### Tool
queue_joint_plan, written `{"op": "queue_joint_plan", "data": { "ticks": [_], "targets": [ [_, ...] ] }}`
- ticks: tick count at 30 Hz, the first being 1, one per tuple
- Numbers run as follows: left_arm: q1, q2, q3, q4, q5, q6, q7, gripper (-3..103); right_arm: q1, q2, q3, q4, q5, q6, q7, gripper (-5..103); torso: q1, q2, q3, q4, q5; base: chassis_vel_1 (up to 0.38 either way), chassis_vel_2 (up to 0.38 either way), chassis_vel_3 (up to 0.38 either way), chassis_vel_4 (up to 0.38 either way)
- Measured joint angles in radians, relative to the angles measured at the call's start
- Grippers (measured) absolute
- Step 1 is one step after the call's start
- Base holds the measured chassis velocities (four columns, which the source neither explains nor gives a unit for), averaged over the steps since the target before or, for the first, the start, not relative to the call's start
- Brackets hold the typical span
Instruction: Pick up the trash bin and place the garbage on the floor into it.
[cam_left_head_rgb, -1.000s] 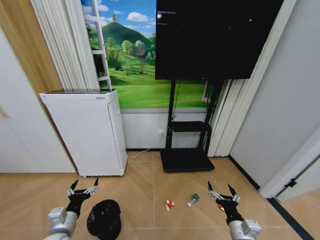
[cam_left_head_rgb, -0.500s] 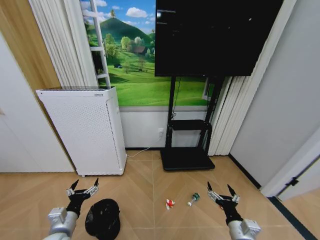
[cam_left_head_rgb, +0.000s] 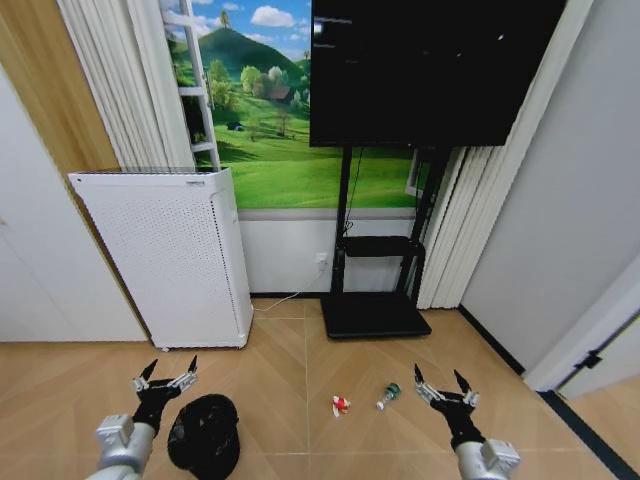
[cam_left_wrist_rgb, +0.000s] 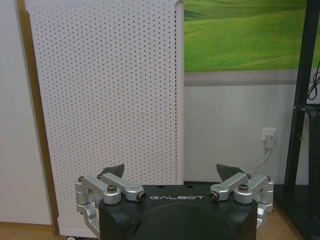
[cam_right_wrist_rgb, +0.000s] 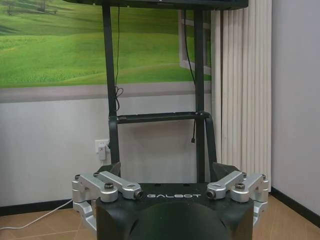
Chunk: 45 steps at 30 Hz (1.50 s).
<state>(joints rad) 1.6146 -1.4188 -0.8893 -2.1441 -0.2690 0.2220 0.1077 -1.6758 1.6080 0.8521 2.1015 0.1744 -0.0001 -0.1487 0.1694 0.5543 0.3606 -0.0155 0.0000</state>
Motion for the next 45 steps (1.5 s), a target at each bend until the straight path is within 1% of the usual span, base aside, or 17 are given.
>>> {"op": "queue_joint_plan", "data": {
  "ticks": [1, 5, 8, 10, 21, 26, 35, 38, 45],
  "targets": [
    [0.000, 0.000, 0.000, 0.000, 0.000, 0.000, 0.000, 100, 0.000, 0.000, 0.000, 0.000, 0.000, 0.000, 0.000, 100, 0.000, 0.000, 0.000, 0.0000, 0.0000, 0.000, 0.000, 0.000, 0.000],
    [0.001, -0.001, 0.000, -0.004, 0.000, 0.001, 0.001, 100, -0.002, 0.000, 0.001, 0.000, 0.001, 0.003, -0.001, 100, -0.009, -0.025, -0.016, 0.0000, 0.0000, 0.000, 0.000, 0.000, 0.000],
    [0.001, -0.001, 0.000, -0.004, 0.000, 0.001, 0.001, 100, -0.002, 0.000, 0.002, 0.000, 0.002, 0.004, -0.001, 100, -0.012, -0.032, -0.021, 0.0000, 0.0000, 0.000, 0.000, 0.000, 0.000],
    [0.001, -0.001, 0.000, -0.004, 0.000, 0.001, 0.001, 100, -0.005, 0.000, 0.005, -0.001, 0.004, 0.007, -0.001, 100, -0.017, -0.048, -0.030, 0.0000, 0.0000, 0.000, 0.000, 0.000, 0.000],
    [0.002, -0.002, 0.000, -0.006, -0.001, 0.001, 0.001, 100, -0.005, 0.000, 0.005, -0.004, 0.004, 0.011, -0.001, 100, -0.032, -0.089, -0.057, 0.0000, 0.0000, 0.000, 0.000, 0.000, 0.000],
    [0.002, -0.002, -0.001, -0.005, -0.004, 0.000, 0.001, 100, -0.001, 0.000, 0.007, -0.003, 0.006, 0.010, -0.001, 100, -0.041, -0.114, -0.073, 0.0000, 0.0000, 0.000, 0.000, 0.000, 0.000],
    [0.001, -0.002, 0.000, -0.006, -0.003, 0.000, 0.004, 100, -0.001, 0.000, 0.008, -0.002, 0.008, 0.009, 0.000, 100, -0.052, -0.144, -0.092, 0.0000, 0.0000, 0.000, 0.000, 0.000, 0.000],
    [0.003, -0.003, 0.000, -0.007, -0.003, 0.000, 0.007, 100, -0.002, 0.000, 0.010, -0.003, 0.010, 0.010, 0.000, 100, -0.059, -0.164, -0.105, 0.0000, 0.0000, 0.000, 0.000, 0.000, 0.000],
    [0.004, -0.001, -0.001, -0.011, -0.007, 0.000, 0.009, 100, -0.003, 0.000, 0.010, -0.003, 0.010, 0.013, 0.000, 100, -0.068, -0.191, -0.123, 0.0000, 0.0000, 0.000, 0.000, 0.000, 0.000]
  ]
}}
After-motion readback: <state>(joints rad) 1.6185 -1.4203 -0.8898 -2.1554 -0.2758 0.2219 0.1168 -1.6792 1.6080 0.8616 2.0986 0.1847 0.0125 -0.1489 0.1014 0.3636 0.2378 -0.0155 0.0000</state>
